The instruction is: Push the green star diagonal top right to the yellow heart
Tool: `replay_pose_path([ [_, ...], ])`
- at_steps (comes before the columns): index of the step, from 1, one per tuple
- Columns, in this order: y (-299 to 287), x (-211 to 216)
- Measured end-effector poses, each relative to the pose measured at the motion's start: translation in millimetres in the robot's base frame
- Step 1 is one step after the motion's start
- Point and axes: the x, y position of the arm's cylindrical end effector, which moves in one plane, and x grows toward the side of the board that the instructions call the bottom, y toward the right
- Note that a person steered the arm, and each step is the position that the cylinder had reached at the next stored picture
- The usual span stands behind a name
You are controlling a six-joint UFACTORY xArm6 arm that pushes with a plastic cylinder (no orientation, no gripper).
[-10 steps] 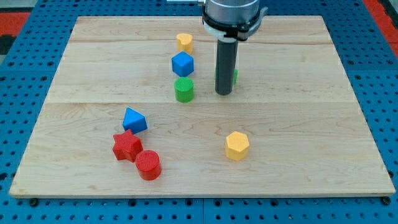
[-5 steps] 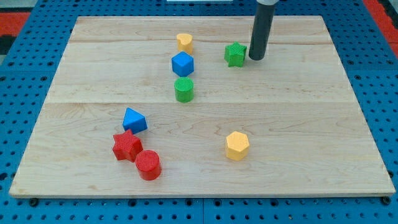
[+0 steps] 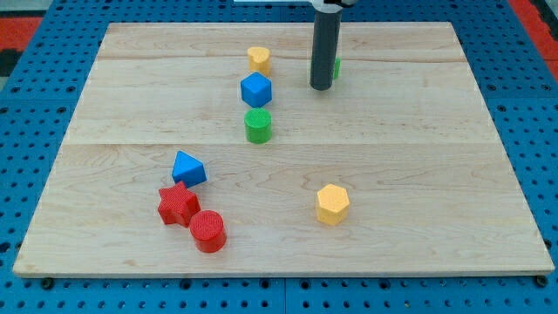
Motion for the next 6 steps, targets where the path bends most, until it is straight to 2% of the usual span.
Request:
replay_pose_path([
  [2, 21.8, -21.7],
  [5, 54.2, -80.4],
  [6, 57.2, -80.4],
])
